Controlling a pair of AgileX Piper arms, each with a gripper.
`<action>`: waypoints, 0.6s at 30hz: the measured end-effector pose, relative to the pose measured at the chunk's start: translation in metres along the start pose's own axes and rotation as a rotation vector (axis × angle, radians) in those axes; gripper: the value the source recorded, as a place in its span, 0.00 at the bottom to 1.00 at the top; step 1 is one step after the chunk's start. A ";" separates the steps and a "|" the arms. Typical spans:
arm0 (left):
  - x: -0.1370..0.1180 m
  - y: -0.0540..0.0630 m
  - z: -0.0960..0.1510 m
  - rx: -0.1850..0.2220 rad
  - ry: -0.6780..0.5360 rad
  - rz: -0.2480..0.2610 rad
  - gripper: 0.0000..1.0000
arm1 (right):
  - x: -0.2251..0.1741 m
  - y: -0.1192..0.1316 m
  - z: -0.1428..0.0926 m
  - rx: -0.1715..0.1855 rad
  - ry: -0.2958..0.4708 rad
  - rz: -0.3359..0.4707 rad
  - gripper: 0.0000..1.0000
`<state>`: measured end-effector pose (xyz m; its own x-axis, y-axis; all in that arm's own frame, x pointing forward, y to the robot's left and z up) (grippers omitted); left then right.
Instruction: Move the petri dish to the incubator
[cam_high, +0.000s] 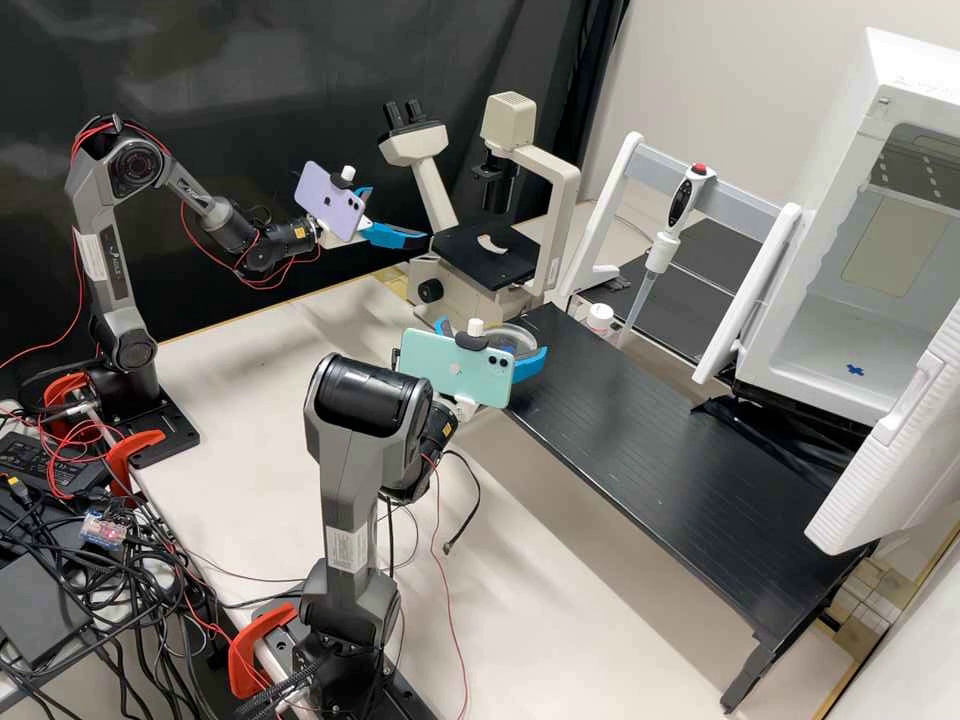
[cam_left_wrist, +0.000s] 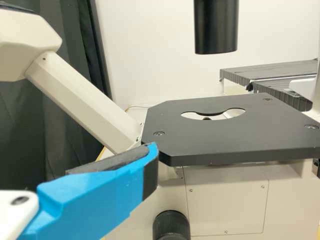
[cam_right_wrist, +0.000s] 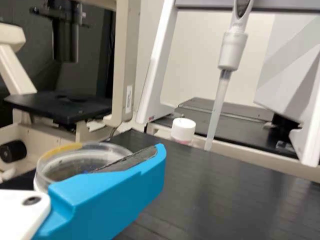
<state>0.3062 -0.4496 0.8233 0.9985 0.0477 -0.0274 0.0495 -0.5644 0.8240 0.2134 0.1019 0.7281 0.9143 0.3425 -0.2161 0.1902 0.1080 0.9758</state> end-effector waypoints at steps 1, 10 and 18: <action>0.000 0.000 0.000 0.000 0.000 0.000 1.00 | 0.001 -0.002 0.001 -0.002 -0.006 -0.011 1.00; 0.000 0.000 0.000 0.000 0.000 0.000 1.00 | 0.008 -0.012 0.007 -0.020 -0.013 -0.060 1.00; 0.000 0.000 0.000 0.000 0.000 0.000 1.00 | 0.015 -0.010 0.016 -0.002 -0.022 -0.067 1.00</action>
<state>0.3062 -0.4496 0.8233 0.9985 0.0477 -0.0274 0.0495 -0.5644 0.8240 0.2314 0.0908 0.7158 0.9072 0.3139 -0.2801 0.2505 0.1319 0.9591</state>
